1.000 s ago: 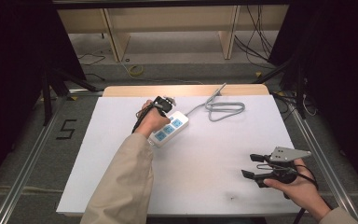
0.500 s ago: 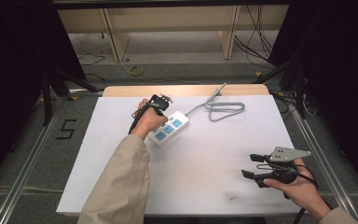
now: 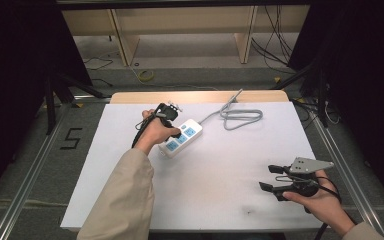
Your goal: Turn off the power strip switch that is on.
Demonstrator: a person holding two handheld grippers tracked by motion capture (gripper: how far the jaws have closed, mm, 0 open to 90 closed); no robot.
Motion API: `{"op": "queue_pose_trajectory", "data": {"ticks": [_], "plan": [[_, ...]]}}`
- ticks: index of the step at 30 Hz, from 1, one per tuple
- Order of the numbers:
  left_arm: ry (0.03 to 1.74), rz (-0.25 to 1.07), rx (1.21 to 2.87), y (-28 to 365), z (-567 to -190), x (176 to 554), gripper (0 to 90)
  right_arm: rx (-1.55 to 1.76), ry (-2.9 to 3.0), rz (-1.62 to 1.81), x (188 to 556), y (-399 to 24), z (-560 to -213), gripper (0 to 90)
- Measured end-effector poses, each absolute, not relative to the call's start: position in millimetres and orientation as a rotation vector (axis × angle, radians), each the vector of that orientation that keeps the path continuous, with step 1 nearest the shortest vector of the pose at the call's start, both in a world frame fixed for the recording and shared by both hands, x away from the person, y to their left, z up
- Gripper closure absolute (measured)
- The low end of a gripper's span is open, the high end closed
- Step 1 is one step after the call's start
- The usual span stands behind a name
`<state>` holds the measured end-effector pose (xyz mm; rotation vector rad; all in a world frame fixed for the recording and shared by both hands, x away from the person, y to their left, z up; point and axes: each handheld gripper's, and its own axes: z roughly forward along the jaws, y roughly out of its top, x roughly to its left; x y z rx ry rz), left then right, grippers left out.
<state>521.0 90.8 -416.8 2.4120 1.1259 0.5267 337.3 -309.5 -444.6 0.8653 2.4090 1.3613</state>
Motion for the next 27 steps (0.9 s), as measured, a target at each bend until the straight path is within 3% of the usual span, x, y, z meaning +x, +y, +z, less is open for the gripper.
{"op": "queue_pose_trajectory", "data": {"ticks": [8, 20, 27], "plan": [[1.104, 0.519, 2.342, 105.2, -410.6, 502.4, 24.7, 0.868, 2.411, 1.361, 337.5, -309.1, -444.6, 28.7], [1.064, 0.564, 2.186, 127.0, -401.2, 465.6, 20.9, 0.871, 2.409, 1.363, 338.1, -309.0, -444.9, 28.4], [1.044, 0.561, 2.180, 131.4, -409.7, 443.3, 19.4, 0.873, 2.406, 1.361, 338.8, -309.1, -445.0, 28.4]]}}
